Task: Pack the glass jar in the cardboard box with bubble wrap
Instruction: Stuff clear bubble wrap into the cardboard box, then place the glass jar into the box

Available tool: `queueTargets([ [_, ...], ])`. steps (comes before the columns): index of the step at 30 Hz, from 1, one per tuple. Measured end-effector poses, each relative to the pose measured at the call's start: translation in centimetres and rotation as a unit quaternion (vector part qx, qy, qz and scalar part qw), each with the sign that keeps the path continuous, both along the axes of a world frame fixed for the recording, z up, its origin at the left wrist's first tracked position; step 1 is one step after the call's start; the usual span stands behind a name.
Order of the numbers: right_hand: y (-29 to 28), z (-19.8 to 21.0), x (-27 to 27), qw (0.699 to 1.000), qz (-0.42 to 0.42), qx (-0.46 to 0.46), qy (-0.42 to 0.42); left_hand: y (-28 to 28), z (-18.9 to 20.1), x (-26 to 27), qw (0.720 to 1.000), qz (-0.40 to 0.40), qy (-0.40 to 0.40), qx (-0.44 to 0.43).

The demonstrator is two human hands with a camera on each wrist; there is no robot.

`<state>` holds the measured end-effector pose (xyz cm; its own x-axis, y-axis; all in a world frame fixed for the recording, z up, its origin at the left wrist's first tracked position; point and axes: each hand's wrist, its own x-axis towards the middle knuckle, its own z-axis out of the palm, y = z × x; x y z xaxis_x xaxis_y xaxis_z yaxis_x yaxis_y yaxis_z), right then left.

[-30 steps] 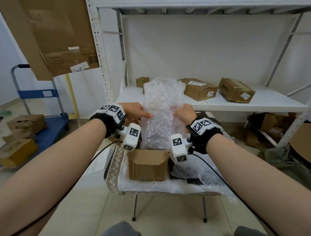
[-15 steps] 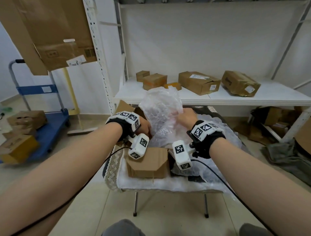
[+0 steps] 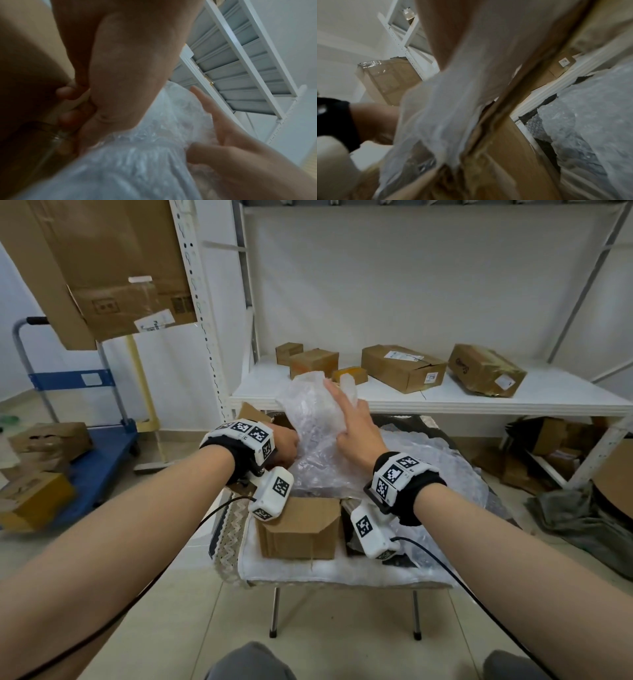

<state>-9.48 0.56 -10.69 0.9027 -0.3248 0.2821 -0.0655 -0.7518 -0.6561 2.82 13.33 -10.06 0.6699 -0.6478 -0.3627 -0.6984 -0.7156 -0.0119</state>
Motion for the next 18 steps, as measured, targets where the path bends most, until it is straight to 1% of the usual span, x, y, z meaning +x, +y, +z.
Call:
queueTargets([
  [2,0.5,0.0,0.2,0.997,0.057,-0.003,0.048,0.6,0.7,0.5,1.0,-0.01,-0.025,0.006],
  [4,0.6,-0.1,0.3,0.991,0.093,-0.005,0.1,1.1,1.5,0.9,0.998,-0.014,-0.056,0.02],
  [6,0.9,0.2,0.8,0.981,0.104,-0.045,0.159,1.6,2.1,1.4,0.996,-0.027,-0.083,0.035],
  [8,1.4,0.5,1.6,0.968,0.107,-0.109,0.199,1.9,2.5,1.7,0.995,-0.04,-0.089,0.037],
  [10,1.7,0.8,2.4,0.959,0.113,-0.139,0.221,2.0,2.6,2.1,0.996,-0.037,-0.079,0.034],
  [13,1.8,0.8,3.3,0.946,0.132,-0.159,0.249,2.0,2.4,3.6,0.998,-0.044,-0.034,0.022],
  [14,1.6,0.6,3.6,0.941,0.139,-0.164,0.263,2.0,2.2,4.1,0.998,-0.05,-0.032,0.015],
  [18,1.3,0.3,4.3,0.927,0.161,-0.164,0.298,1.5,2.2,5.4,0.993,-0.084,-0.078,0.009],
])
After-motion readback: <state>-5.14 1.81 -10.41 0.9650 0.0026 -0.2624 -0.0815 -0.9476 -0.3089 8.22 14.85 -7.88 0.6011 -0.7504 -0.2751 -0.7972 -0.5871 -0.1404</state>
